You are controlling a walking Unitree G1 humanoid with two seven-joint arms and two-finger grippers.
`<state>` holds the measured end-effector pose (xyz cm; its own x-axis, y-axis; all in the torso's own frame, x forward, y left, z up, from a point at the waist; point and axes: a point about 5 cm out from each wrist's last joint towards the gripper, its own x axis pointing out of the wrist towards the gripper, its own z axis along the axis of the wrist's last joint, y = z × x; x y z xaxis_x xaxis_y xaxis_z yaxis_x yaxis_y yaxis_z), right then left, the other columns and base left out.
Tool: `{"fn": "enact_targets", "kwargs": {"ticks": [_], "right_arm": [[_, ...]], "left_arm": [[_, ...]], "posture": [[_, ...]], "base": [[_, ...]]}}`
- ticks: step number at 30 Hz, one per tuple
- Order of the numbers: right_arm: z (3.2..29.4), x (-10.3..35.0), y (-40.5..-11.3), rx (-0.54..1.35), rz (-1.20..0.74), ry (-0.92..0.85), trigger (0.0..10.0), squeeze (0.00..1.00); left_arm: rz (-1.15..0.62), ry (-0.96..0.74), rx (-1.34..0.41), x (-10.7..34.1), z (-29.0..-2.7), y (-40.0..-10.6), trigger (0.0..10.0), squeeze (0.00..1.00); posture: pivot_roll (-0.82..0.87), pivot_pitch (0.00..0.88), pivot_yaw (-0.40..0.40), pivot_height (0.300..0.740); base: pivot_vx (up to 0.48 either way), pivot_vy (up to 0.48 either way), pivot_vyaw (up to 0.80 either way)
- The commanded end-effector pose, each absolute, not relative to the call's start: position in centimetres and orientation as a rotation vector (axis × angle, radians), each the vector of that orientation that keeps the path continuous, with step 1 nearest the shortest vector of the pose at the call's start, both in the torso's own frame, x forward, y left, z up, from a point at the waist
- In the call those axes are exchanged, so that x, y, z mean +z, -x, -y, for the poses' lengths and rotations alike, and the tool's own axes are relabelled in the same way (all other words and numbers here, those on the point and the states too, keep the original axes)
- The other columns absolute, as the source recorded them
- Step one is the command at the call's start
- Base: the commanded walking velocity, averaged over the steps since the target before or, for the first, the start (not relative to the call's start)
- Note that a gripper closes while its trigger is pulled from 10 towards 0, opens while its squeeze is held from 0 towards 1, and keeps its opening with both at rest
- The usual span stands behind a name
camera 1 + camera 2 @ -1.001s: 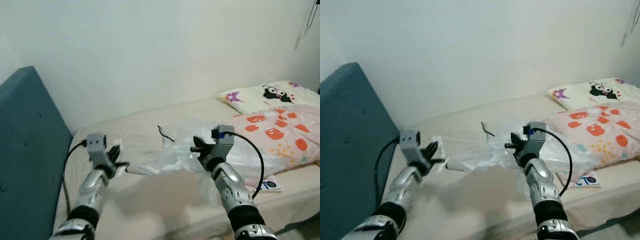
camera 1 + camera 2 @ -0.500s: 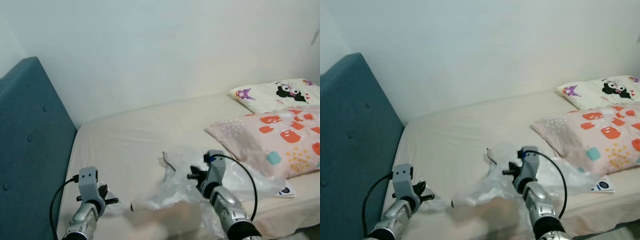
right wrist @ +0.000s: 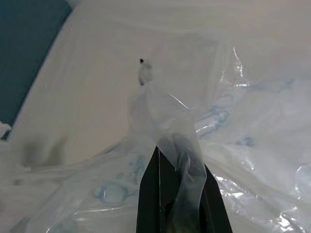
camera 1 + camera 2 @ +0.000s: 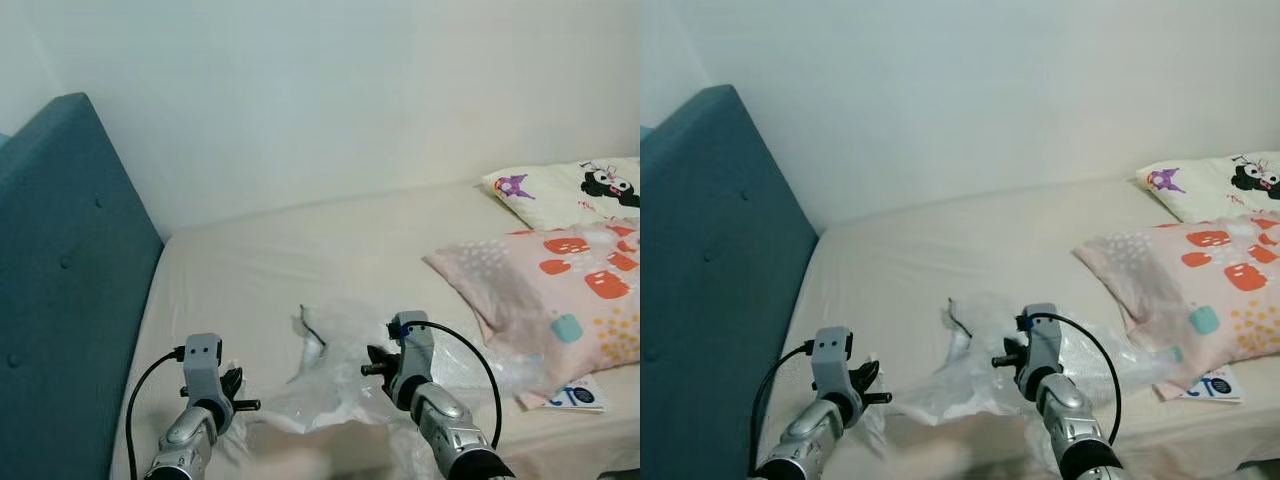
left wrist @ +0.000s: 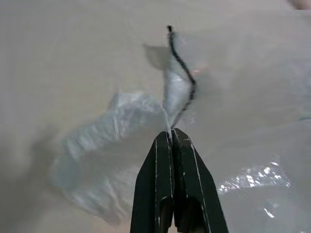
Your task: Clean up the room
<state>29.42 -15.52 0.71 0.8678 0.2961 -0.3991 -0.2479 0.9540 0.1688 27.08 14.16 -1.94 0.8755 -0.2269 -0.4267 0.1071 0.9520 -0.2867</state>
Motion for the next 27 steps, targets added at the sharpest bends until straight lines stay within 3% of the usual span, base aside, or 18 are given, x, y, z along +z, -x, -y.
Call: {"fn": "enact_targets", "kwargs": {"ticks": [1, 16, 27], "right_arm": [[14.92, 0.47, -29.24, 0.318, -0.443, -0.098, 10.0, 0.00], [14.85, 0.30, -29.07, 0.334, -0.444, -0.092, 10.0, 0.00], [14.89, 0.35, -29.16, 0.334, -0.440, -0.097, 10.0, 0.00]], "left_arm": [[-0.486, 0.243, -0.170, -2.30, -14.68, -26.62, 10.0, 0.00], [-0.476, 0.233, -0.196, -2.25, -14.38, -26.57, 10.0, 0.00], [-0.467, 0.246, -0.174, -1.92, -14.48, -27.06, 10.0, 0.00]], "posture": [[-0.09, 0.000, 0.040, 0.740], [-0.09, 0.000, 0.040, 0.740], [-0.09, 0.000, 0.039, 0.740]], "base": [[0.000, -0.480, 0.64], [0.000, -0.470, 0.65], [0.000, 0.000, 0.65]]}}
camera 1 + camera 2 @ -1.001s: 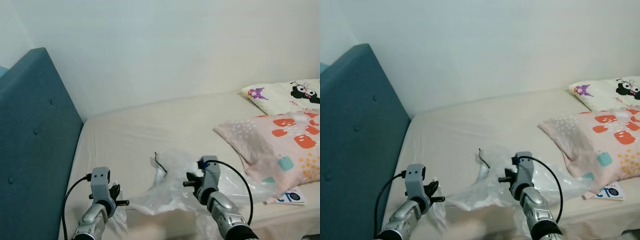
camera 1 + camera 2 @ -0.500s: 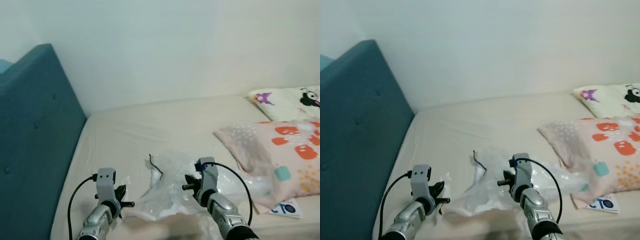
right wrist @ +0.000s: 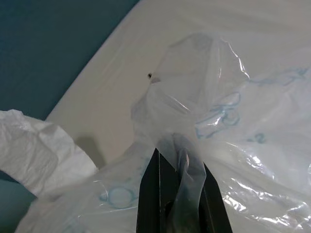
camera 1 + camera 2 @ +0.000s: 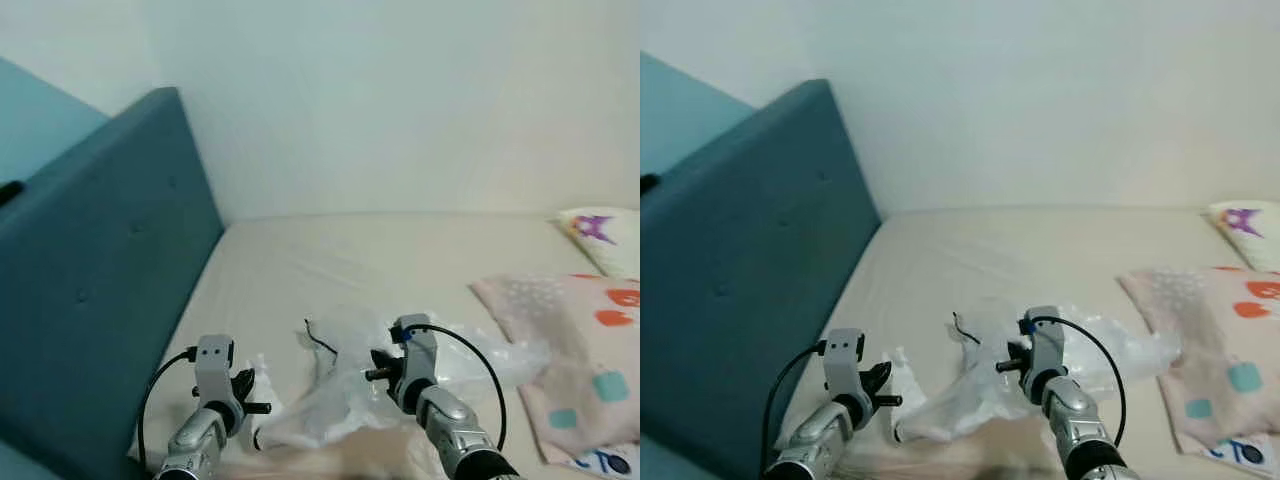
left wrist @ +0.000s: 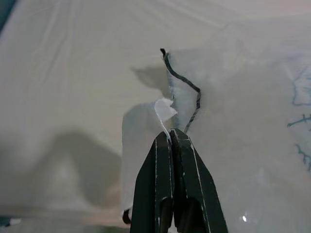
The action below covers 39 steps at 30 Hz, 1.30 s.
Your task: Clean up the room
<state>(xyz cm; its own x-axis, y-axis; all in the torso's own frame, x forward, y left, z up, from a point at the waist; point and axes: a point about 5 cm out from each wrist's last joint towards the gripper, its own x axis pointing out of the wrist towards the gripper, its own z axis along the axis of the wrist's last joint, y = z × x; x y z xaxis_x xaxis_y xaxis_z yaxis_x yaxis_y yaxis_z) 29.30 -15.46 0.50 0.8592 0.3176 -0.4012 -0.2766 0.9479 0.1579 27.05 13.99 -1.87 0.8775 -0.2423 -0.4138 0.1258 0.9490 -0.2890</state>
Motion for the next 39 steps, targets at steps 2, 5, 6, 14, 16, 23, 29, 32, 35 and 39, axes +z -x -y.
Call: {"fn": "enact_targets", "kwargs": {"ticks": [2, 5, 6, 14, 16, 23, 29, 32, 35, 39], "right_arm": [[14.89, 0.35, -29.17, 0.334, -0.440, -0.098, 10.0, 0.00], [14.87, 0.35, -29.17, 0.335, -0.440, -0.101, 10.0, 0.00], [14.86, 0.35, -29.17, 0.335, -0.440, -0.101, 10.0, 0.00], [14.78, 0.37, -29.21, 0.339, -0.437, -0.106, 10.0, 0.00], [14.77, 0.39, -29.21, 0.341, -0.434, -0.108, 10.0, 0.00], [14.64, 0.46, -29.22, 0.355, -0.428, -0.117, 10.0, 0.00], [14.57, 0.46, -29.21, 0.363, -0.427, -0.119, 10.0, 0.00], [14.49, 0.47, -29.20, 0.371, -0.426, -0.119, 10.0, 0.00], [14.48, 0.47, -29.20, 0.374, -0.426, -0.120, 10.0, 0.00], [14.35, 0.43, -29.15, 0.385, -0.429, -0.125, 10.0, 0.00]], "left_arm": [[-0.472, 0.243, -0.169, -1.95, -14.51, -27.05, 10.0, 0.00], [-0.477, 0.243, -0.163, -2.00, -14.56, -27.04, 10.0, 0.00], [-0.478, 0.244, -0.162, -2.00, -14.57, -27.04, 10.0, 0.00], [-0.478, 0.244, -0.154, -1.93, -14.68, -27.15, 10.0, 0.00], [-0.478, 0.242, -0.156, -1.92, -14.65, -27.17, 10.0, 0.00], [-0.471, 0.245, -0.163, -1.82, -14.56, -27.26, 10.0, 0.00], [-0.465, 0.250, -0.167, -1.76, -14.55, -27.28, 10.0, 0.00], [-0.462, 0.253, -0.167, -1.73, -14.56, -27.30, 10.0, 0.00], [-0.462, 0.256, -0.165, -1.72, -14.56, -27.31, 10.0, 0.00], [-0.473, 0.251, -0.158, -1.79, -14.59, -27.32, 10.0, 0.00]], "posture": [[-0.09, 0.000, 0.039, 0.740], [-0.09, 0.000, 0.039, 0.740], [-0.09, 0.000, 0.039, 0.740], [-0.09, 0.000, 0.042, 0.740], [-0.09, 0.000, 0.043, 0.740], [-0.08, 0.000, 0.043, 0.740], [-0.08, 0.000, 0.042, 0.740], [-0.08, 0.000, 0.042, 0.740], [-0.08, 0.000, 0.042, 0.740], [-0.08, 0.000, 0.042, 0.740]], "base": [[0.000, 0.000, 0.64], [0.000, 0.000, 0.64], [0.000, 0.000, 0.64], [0.000, 0.000, 0.65], [0.000, 0.000, 0.65], [0.000, 0.000, 0.65], [0.000, 0.000, 0.65], [0.000, 0.000, 0.64], [0.000, 0.000, 0.65], [0.000, 0.000, 0.65]]}}
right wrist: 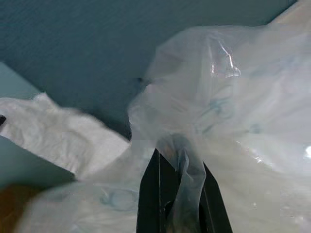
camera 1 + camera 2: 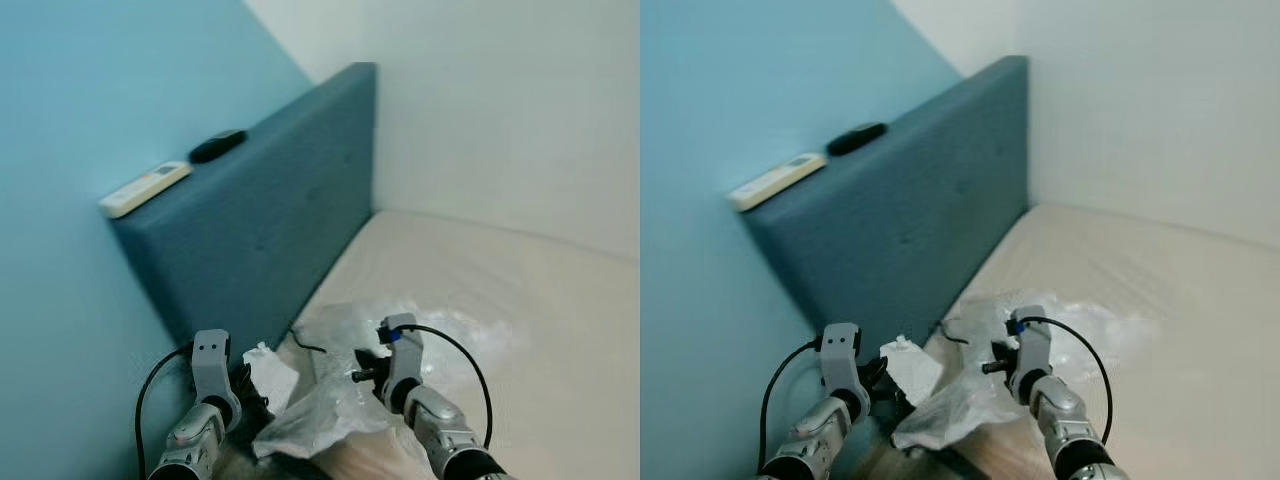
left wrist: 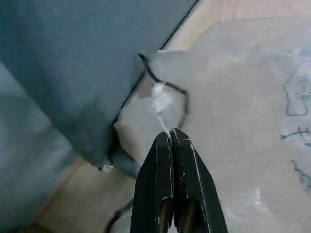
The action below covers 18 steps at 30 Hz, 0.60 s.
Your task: Clean up the room
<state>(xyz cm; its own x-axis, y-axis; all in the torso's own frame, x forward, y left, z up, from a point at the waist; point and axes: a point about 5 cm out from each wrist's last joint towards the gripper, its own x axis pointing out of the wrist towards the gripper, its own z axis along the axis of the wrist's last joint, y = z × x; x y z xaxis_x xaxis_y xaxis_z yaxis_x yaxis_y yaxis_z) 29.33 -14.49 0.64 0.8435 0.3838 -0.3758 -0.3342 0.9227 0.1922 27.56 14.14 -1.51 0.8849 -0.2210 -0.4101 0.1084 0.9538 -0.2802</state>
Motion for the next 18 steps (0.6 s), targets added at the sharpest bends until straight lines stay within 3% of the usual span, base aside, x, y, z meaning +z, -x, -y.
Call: {"fn": "enact_targets", "kwargs": {"ticks": [1, 18], "right_arm": [[14.30, 0.42, -29.14, 0.390, -0.430, -0.126, 10.0, 0.00], [14.13, 0.38, -29.06, 0.414, -0.433, -0.135, 10.0, 0.00]], "left_arm": [[-0.476, 0.252, -0.158, -1.81, -14.60, -27.31, 10.0, 0.00], [-0.496, 0.237, -0.153, -2.07, -14.72, -27.10, 10.0, 0.00]], "posture": [[-0.08, 0.000, 0.042, 0.740], [-0.08, 0.000, 0.040, 0.740]], "base": [[0.000, 0.000, 0.65], [0.000, 0.000, 0.65]]}}
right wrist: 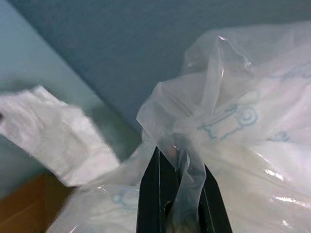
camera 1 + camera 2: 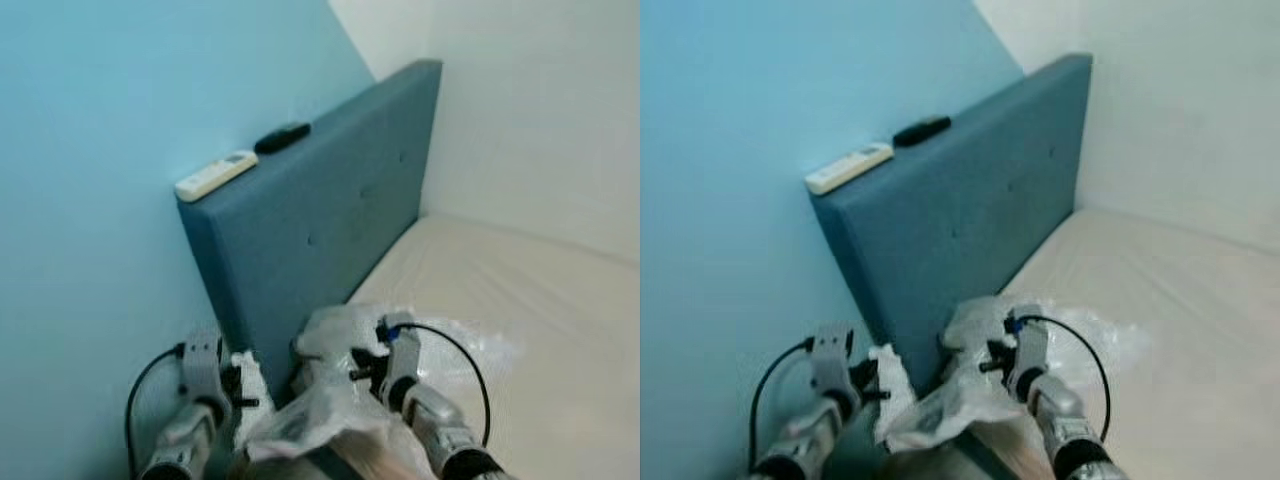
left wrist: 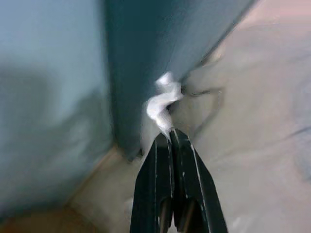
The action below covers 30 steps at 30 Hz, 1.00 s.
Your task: Clean up the room
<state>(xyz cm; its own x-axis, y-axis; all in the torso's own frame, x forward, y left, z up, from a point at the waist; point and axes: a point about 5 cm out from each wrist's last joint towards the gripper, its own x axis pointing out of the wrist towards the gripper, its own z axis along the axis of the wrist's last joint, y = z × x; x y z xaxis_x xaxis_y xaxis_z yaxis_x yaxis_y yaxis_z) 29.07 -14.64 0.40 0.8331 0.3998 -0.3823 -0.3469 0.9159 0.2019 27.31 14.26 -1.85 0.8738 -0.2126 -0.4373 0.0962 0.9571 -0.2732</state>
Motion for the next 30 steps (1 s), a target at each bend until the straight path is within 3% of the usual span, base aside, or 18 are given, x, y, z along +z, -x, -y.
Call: {"fn": "enact_targets", "kwargs": {"ticks": [1, 30], "right_arm": [[14.13, 0.38, -29.06, 0.414, -0.433, -0.135, 10.0, 0.00], [13.63, 0.99, -29.12, 0.492, -0.373, -0.167, 10.0, 0.00]], "left_arm": [[-0.496, 0.237, -0.153, -2.07, -14.72, -27.10, 10.0, 0.00], [-0.515, 0.228, -0.153, -2.24, -14.82, -26.99, 10.0, 0.00]], "posture": [[-0.08, 0.000, 0.040, 0.740], [-0.08, 0.000, 0.041, 0.740]], "base": [[0.000, 0.000, 0.64], [0.000, 0.000, 0.65]]}}
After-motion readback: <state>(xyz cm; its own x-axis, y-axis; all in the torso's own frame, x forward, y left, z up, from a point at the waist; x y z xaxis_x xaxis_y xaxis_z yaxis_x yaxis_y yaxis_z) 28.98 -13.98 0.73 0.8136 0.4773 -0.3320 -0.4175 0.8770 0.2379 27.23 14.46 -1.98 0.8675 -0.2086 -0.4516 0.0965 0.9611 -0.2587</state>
